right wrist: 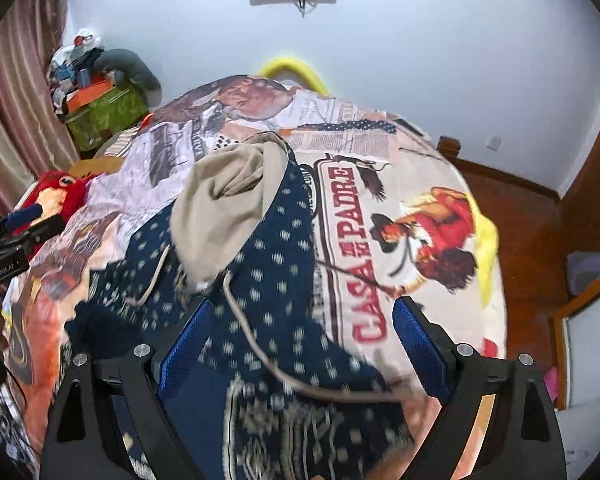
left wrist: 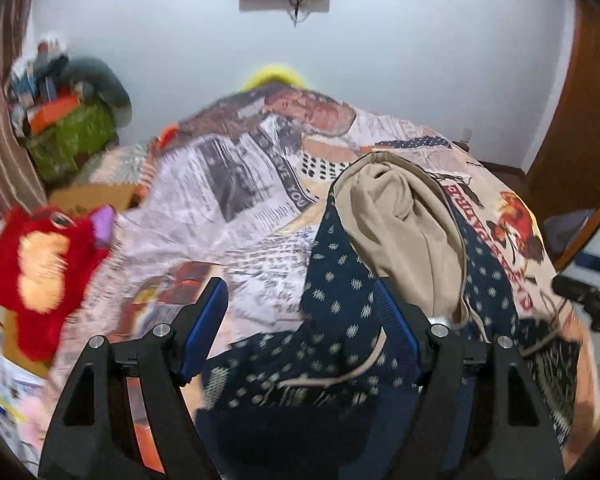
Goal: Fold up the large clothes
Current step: 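Grasp the hoodie hem with both grippers and fold it toward the beige hood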
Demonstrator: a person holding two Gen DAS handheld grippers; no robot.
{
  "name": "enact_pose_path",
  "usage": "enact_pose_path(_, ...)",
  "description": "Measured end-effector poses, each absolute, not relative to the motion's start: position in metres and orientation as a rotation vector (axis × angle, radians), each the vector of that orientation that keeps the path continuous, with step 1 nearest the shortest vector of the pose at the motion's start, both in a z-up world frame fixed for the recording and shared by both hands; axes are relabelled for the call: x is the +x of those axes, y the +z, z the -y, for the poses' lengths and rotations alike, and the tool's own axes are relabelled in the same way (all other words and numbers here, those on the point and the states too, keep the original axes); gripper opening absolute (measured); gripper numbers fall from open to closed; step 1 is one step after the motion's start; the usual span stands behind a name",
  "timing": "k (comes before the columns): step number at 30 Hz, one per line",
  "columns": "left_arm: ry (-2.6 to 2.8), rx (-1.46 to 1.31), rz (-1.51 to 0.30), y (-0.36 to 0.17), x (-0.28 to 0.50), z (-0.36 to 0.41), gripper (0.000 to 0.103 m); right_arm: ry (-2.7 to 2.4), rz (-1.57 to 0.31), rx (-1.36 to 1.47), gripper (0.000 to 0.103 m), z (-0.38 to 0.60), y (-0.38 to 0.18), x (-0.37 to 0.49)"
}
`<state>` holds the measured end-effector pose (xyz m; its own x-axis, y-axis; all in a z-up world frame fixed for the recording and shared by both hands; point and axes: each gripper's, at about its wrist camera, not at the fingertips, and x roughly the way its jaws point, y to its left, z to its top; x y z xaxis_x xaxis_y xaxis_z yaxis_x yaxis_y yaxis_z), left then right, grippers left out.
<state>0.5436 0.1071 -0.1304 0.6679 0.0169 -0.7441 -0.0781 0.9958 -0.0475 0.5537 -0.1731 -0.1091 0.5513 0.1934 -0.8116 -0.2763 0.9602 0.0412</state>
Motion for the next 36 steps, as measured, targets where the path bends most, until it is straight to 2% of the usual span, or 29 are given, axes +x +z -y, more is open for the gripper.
enact_pose_path(9, 0.073, -0.241, -0.979, -0.203, 0.609, -0.125, 0.074, 0.265, -1.06, 0.088, 0.09, 0.173, -0.175, 0.631)
enact_pose_path(11, 0.065, -0.296, -1.012, -0.217, 0.619, -0.128, 0.074, 0.284, -1.088, 0.157, 0.087, 0.173, -0.189, 0.643)
enact_pose_path(13, 0.04, -0.359, -1.034, -0.228, 0.626, -0.128, 0.073, 0.299, -1.116, 0.25, 0.078, 0.174, -0.201, 0.654)
enact_pose_path(16, 0.015, -0.414, -1.028, -0.236, 0.63, -0.122, 0.068, 0.301, -1.117, 0.349, 0.073, 0.173, -0.212, 0.66)
enact_pose_path(17, 0.008, -0.413, -1.024, -0.235, 0.63, -0.119, 0.06, 0.307, -1.107, 0.351, 0.071, 0.171, -0.211, 0.66)
enact_pose_path(18, -0.007, -0.411, -1.028, -0.235, 0.631, -0.115, 0.047, 0.326, -1.102, 0.347, 0.062, 0.167, -0.21, 0.66)
enact_pose_path(19, -0.023, -0.408, -1.034, -0.234, 0.631, -0.11, 0.042, 0.337, -1.103, 0.346, 0.052, 0.164, -0.209, 0.66)
enact_pose_path(21, -0.045, -0.402, -1.045, -0.23, 0.63, -0.105, 0.022, 0.36, -1.108, 0.343, 0.042, 0.158, -0.207, 0.658)
enact_pose_path(22, -0.06, -0.396, -1.048, -0.227, 0.629, -0.102, 0.017, 0.376, -1.109, 0.332, 0.035, 0.154, -0.206, 0.656)
enact_pose_path(23, -0.071, -0.386, -1.052, -0.222, 0.629, -0.099, 0.007, 0.388, -1.109, 0.316, 0.033, 0.15, -0.203, 0.654)
enact_pose_path(25, -0.085, -0.363, -1.049, -0.212, 0.624, -0.095, 0.005, 0.413, -1.102, 0.284, 0.02, 0.145, -0.199, 0.647)
enact_pose_path(27, -0.109, -0.353, -1.037, -0.198, 0.613, -0.094, 0.004, 0.433, -1.092, 0.259, 0.015, 0.142, -0.192, 0.638)
enact_pose_path(36, -0.21, -0.264, -1.02, -0.15, 0.535, -0.088, 0.004, 0.528, -1.008, 0.141, 0.012, 0.148, -0.142, 0.556)
